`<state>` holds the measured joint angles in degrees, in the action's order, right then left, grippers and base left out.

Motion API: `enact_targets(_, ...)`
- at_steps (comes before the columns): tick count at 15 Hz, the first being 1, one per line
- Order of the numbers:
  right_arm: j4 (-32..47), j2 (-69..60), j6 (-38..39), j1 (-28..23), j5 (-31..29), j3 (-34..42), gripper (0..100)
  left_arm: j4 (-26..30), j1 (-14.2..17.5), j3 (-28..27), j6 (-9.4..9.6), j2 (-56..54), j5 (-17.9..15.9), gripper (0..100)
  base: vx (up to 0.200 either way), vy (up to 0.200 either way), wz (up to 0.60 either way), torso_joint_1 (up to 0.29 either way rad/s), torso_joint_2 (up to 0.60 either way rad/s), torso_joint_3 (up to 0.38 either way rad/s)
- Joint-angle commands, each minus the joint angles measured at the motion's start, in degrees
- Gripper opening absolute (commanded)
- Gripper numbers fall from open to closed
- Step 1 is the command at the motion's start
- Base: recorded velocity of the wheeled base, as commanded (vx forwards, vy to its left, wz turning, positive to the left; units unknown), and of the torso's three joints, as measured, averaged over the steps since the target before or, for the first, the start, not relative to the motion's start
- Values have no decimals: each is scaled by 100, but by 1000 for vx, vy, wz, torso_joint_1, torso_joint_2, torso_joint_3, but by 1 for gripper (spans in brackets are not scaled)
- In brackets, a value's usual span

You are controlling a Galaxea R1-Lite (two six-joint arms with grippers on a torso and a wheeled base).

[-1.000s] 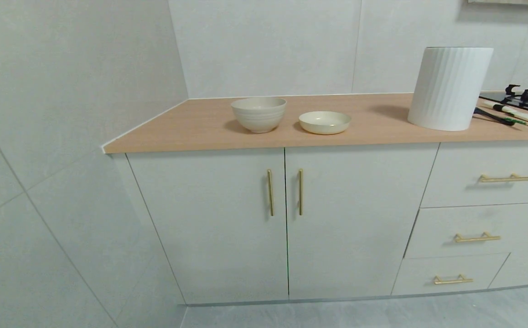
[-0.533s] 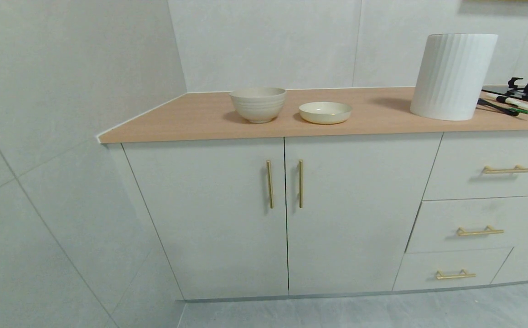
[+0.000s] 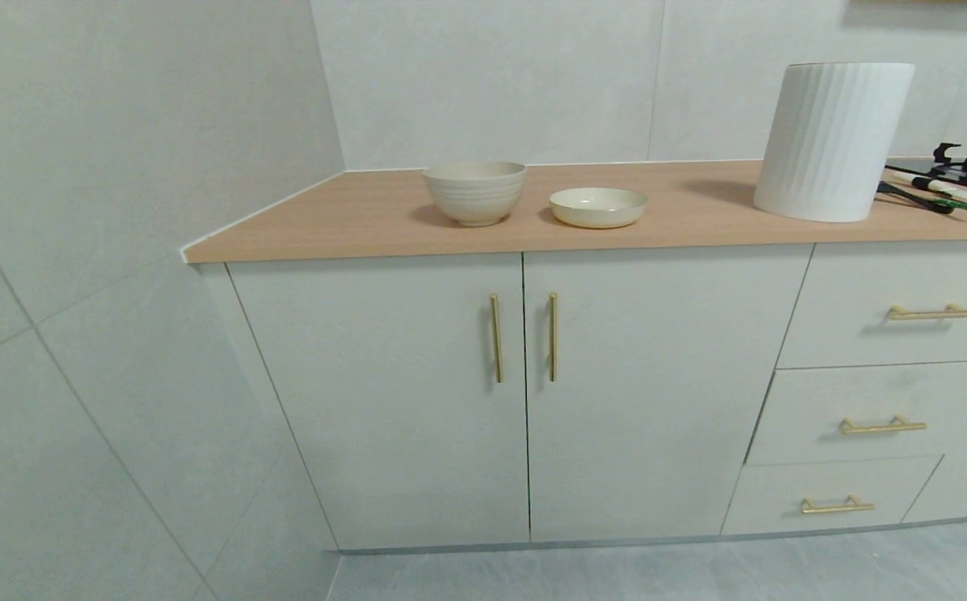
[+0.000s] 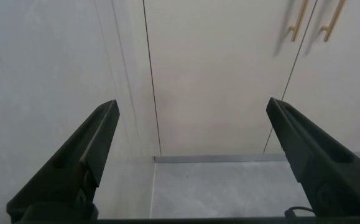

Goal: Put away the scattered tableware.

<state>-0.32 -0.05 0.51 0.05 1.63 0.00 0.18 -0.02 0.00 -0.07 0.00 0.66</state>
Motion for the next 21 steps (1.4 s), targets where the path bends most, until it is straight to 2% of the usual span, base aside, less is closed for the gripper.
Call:
enact_targets(1,-3,5,2,4,4,0,100,-1,2,0,-1,0,4,100,0,0,0,0,0,0)
enact_targets(9,-3,5,2,4,4,0,100,-1,2,0,-1,0,4,100,0,0,0,0,0,0)
enact_targets(11,-3,5,2,4,4,0,100,-1,2,0,-1,0,4,100,0,0,-600,0,2,0)
enact_targets(21,-3,5,2,4,4,0,100,-1,2,0,-1,0,4,100,0,0,0,0,0,0)
